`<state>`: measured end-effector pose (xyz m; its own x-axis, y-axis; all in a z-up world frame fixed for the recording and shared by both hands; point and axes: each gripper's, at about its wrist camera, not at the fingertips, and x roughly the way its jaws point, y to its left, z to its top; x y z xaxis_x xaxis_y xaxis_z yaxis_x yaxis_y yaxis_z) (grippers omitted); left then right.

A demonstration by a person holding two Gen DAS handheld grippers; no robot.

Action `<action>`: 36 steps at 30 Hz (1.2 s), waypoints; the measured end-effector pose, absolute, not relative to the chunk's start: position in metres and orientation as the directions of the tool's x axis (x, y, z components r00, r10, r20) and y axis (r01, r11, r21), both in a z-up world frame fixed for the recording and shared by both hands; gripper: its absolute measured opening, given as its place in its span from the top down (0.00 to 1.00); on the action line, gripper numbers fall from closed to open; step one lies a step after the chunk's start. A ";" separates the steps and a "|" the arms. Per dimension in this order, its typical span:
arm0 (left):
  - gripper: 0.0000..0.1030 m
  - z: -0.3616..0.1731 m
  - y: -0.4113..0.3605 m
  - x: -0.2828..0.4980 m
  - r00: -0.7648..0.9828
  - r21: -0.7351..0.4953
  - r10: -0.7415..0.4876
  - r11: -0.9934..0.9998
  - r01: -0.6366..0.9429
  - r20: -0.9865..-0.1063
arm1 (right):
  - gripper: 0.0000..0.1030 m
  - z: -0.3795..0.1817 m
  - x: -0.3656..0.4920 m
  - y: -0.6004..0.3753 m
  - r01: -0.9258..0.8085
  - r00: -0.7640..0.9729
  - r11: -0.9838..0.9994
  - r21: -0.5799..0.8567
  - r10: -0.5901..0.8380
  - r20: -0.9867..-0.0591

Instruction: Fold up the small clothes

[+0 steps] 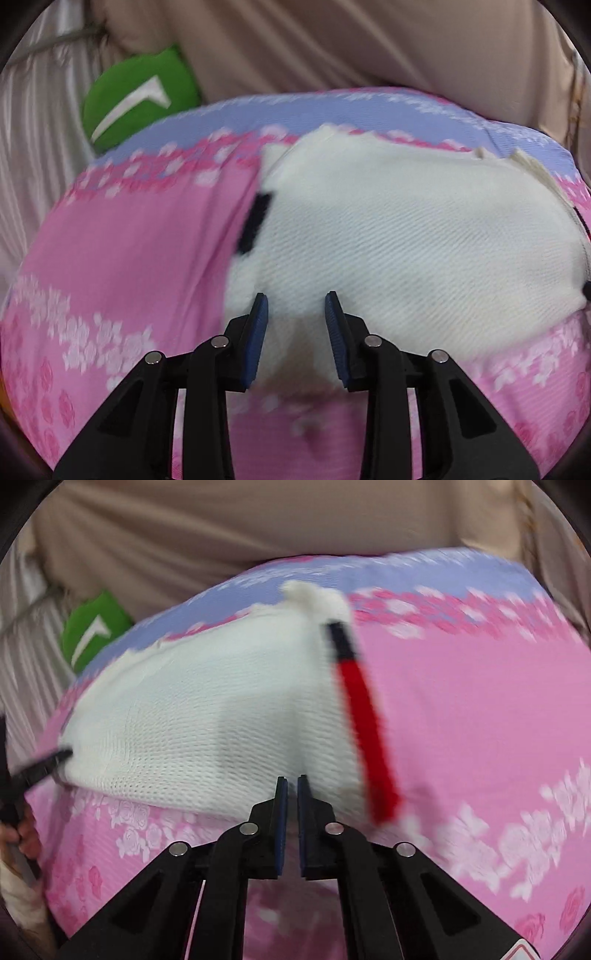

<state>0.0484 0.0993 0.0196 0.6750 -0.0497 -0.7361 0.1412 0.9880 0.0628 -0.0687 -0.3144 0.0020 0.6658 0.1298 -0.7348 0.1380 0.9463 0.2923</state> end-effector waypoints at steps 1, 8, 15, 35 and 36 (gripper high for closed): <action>0.76 0.019 0.106 0.045 0.677 0.047 -0.061 0.989 0.140 -0.733 | 0.99 0.004 -0.077 -0.322 0.157 0.671 0.939 0.305 0.125 -0.730; 0.39 0.053 0.118 0.027 0.727 -0.042 -0.083 0.996 0.074 -0.682 | 0.43 0.035 -0.094 -0.325 0.217 0.765 0.937 0.275 0.012 -0.644; 0.37 0.024 0.147 0.056 0.639 -0.192 -0.150 0.981 0.004 -0.754 | 0.43 0.005 -0.062 -0.323 0.220 0.687 0.930 0.295 0.067 -0.724; 0.59 0.079 0.141 0.027 0.711 -0.134 -0.182 0.983 0.124 -0.680 | 0.67 0.061 -0.084 -0.341 0.223 0.766 0.939 0.262 -0.002 -0.643; 0.43 0.089 0.135 0.032 0.733 -0.120 -0.180 0.984 0.133 -0.656 | 0.62 0.071 -0.077 -0.339 0.205 0.779 0.948 0.243 -0.008 -0.626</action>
<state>0.0319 0.1346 0.0893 0.7330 -0.1797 -0.6560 0.1334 0.9837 -0.1204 -0.0770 -0.3388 0.0710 0.7795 -0.0075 -0.6264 0.2047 0.9481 0.2433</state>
